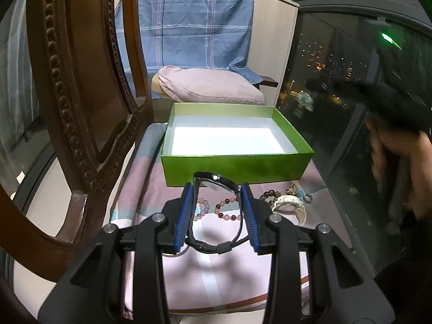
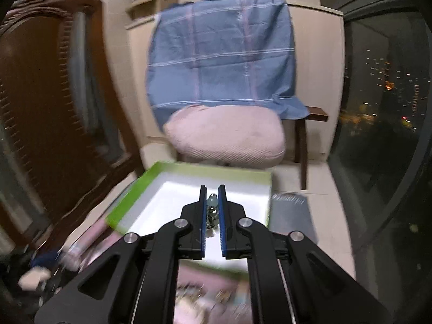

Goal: Organize jewelry
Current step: 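Move the jade charm into the green box and open the right tool, then carry the black watch into the green box and open the left tool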

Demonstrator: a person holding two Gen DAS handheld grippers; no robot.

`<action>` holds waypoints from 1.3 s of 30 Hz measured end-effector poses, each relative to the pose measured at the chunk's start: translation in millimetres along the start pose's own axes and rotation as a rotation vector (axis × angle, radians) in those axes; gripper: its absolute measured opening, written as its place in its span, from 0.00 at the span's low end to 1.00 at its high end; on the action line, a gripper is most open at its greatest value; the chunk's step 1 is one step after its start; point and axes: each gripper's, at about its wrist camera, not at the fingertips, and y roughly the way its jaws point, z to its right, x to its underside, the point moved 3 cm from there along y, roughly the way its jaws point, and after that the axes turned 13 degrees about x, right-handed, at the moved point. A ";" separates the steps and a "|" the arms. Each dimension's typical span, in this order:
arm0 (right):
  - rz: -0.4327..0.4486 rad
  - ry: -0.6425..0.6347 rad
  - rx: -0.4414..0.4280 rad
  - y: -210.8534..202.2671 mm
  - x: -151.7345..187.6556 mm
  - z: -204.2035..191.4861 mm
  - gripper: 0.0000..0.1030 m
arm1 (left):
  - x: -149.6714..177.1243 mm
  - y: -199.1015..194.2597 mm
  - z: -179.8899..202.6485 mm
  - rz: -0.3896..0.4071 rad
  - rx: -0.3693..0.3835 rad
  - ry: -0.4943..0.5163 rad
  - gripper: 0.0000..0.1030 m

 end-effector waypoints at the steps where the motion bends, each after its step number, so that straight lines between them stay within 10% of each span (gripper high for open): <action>1: 0.002 0.020 0.025 6.2 -7.9 4.1 0.34 | 0.7 -0.5 -0.1 0.000 0.000 -0.002 0.35; 2: 0.014 0.044 0.048 6.2 -12.0 8.9 0.62 | 0.3 -1.1 -0.8 0.001 0.000 -0.003 0.35; 3: 0.046 0.092 0.071 0.2 -15.1 17.2 0.68 | 0.5 -1.5 -0.5 0.002 0.002 -0.004 0.35; 12: 0.199 0.252 0.027 -100.5 80.8 67.4 0.79 | 3.4 -0.5 1.6 -0.007 0.014 -0.004 0.35; 15: 0.080 0.312 -0.009 -98.1 116.0 74.0 0.80 | 8.1 -1.1 4.5 -0.018 0.013 -0.002 0.35; 31: 0.086 0.200 -0.003 -98.0 113.4 68.4 0.81 | 16.6 7.7 22.8 -0.066 0.012 0.001 0.35; 39: 0.043 0.263 -0.016 -83.6 114.0 76.0 0.81 | -82.4 50.9 20.4 -0.039 -0.011 0.022 0.38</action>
